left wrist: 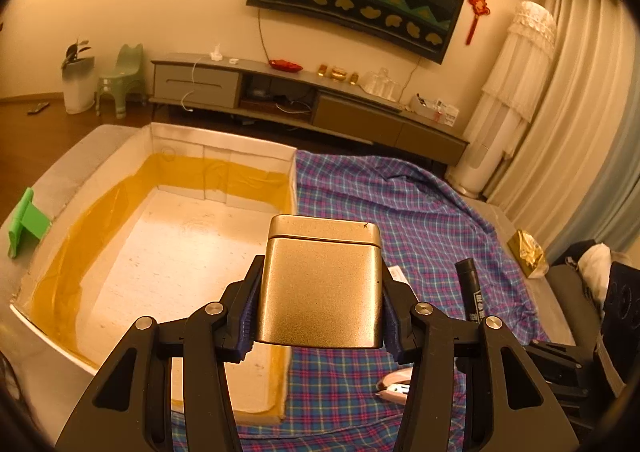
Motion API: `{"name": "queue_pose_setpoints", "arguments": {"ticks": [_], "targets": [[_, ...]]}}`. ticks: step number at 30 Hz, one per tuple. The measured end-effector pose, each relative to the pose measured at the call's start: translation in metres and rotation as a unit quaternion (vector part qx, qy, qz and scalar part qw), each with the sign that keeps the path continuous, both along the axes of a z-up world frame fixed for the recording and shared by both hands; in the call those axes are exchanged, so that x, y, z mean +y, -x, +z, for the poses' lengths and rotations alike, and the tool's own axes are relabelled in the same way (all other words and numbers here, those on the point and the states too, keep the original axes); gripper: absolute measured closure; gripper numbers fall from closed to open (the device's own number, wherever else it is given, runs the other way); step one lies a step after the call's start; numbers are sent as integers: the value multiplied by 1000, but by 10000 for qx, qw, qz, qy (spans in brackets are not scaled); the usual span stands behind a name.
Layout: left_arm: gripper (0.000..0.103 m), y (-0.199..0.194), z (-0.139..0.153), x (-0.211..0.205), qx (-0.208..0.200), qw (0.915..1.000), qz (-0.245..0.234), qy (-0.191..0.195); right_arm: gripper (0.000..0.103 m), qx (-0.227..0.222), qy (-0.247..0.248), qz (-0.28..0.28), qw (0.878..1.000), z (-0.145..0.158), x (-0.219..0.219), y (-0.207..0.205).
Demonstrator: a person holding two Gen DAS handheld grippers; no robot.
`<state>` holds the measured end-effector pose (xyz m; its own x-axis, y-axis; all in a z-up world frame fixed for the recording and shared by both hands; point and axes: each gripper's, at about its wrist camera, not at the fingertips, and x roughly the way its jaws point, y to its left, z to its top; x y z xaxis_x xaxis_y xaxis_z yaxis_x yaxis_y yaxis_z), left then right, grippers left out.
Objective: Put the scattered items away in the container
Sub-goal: 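Carry the gold tin and black marker over the white box with both tools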
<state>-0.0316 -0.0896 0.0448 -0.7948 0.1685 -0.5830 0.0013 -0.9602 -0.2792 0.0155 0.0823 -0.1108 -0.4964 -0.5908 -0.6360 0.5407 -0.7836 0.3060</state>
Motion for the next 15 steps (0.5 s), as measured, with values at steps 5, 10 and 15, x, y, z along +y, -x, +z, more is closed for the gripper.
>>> {"name": "queue_pose_setpoints", "arguments": {"ticks": [5, 10, 15], "targets": [[51, 5, 9, -19, 42, 9998, 147, -85, 89, -110, 54, 50, 9999, 6, -14, 2], [51, 9, 11, -41, -12, 9995, 266, -167, 89, -45, -9, 230, 9997, 19, -34, 0], [51, 12, 16, -60, -17, 9986, 384, -350, 89, -12, 17, 318, 9995, 37, -50, -1]]}}
